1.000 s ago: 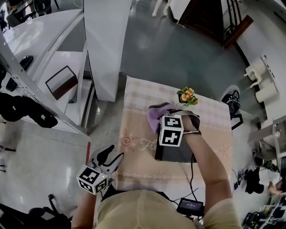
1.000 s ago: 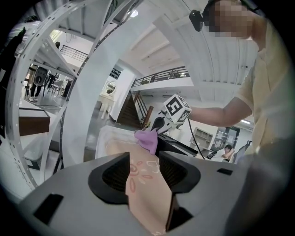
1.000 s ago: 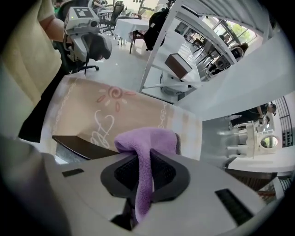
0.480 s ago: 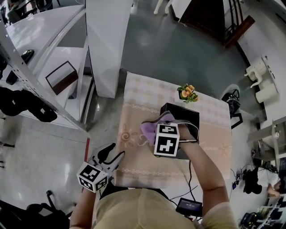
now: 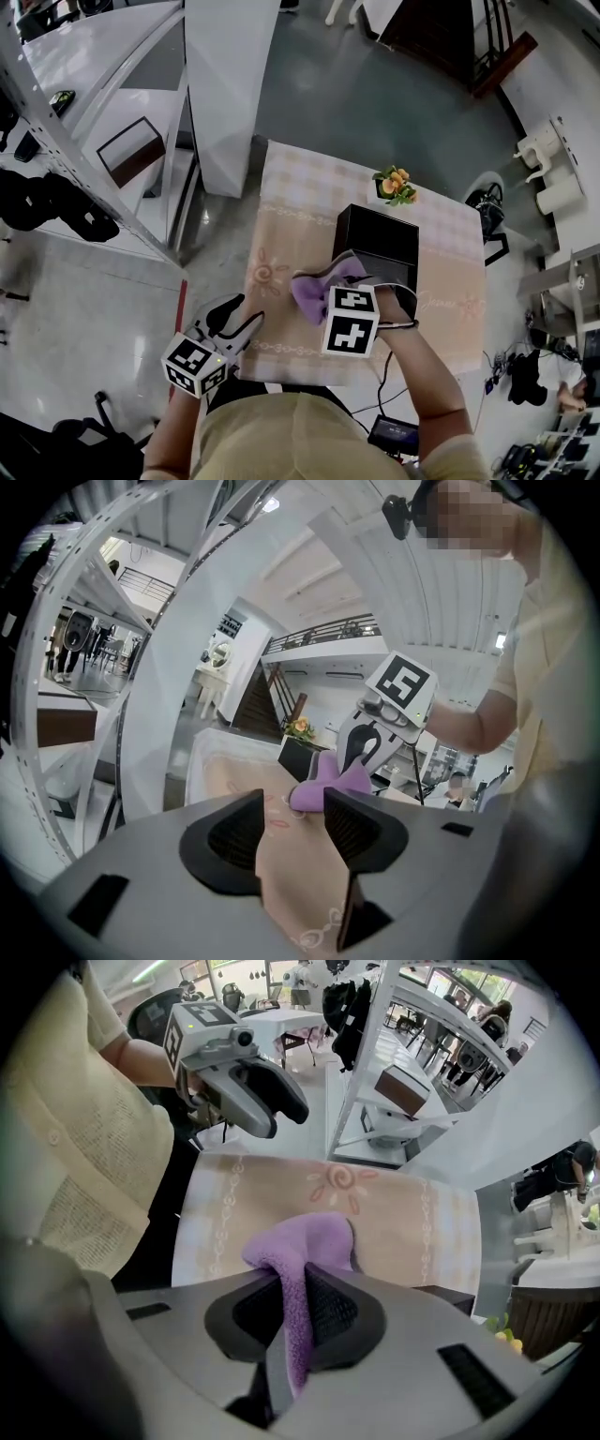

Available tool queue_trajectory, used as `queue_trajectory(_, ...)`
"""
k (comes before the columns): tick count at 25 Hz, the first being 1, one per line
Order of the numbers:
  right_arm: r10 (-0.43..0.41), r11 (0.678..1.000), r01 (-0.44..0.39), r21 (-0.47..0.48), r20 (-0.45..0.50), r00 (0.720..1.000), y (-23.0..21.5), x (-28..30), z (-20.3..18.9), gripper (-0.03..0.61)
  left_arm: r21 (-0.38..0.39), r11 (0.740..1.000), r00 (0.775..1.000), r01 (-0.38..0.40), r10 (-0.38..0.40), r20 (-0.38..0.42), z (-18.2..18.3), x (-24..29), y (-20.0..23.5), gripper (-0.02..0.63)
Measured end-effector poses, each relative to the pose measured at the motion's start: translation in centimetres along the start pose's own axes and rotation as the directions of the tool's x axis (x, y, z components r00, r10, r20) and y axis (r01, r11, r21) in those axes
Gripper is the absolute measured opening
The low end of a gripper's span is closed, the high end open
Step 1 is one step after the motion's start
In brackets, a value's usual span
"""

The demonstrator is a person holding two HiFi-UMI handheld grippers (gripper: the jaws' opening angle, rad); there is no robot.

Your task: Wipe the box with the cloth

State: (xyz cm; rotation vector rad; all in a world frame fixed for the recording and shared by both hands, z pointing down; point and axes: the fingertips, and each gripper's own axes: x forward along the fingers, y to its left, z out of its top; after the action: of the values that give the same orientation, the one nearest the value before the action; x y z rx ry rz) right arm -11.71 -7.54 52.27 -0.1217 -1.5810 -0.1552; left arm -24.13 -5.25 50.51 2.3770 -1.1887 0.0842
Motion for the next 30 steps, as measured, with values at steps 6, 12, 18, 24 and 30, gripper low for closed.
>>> queue_trajectory(6,-0.004,1.0,0.004,-0.001,0.039,0.999,2.8,-0.3,0.4,0.055,0.008,1.0,1.0,0.017,-0.017,-0.008,-0.4,0.2,-0.8,0.196)
queue_trajectory(12,-0.006,1.0,0.005,0.007,0.077,0.997,4.8,-0.5,-0.2,0.055,0.018,0.999,1.0,0.03,-0.03,0.0,-0.1,1.0,-1.6,0.196)
queue_trajectory(18,-0.023,1.0,0.019,0.024,0.171,0.985,6.2,-1.9,-0.5,0.055,0.036,0.999,0.999,0.037,-0.037,0.011,0.6,1.8,-2.6,0.196)
queue_trajectory(24,-0.012,0.998,-0.005,0.06,0.286,0.958,7.2,-3.7,-1.4,0.055,0.015,0.999,0.997,0.045,-0.046,0.055,2.0,2.6,-3.7,0.196)
queue_trajectory(30,-0.062,0.995,0.024,0.101,0.391,0.918,7.4,-6.3,-3.1,0.055,-0.009,0.998,0.992,0.069,-0.068,0.108,4.0,3.2,-4.7,0.197)
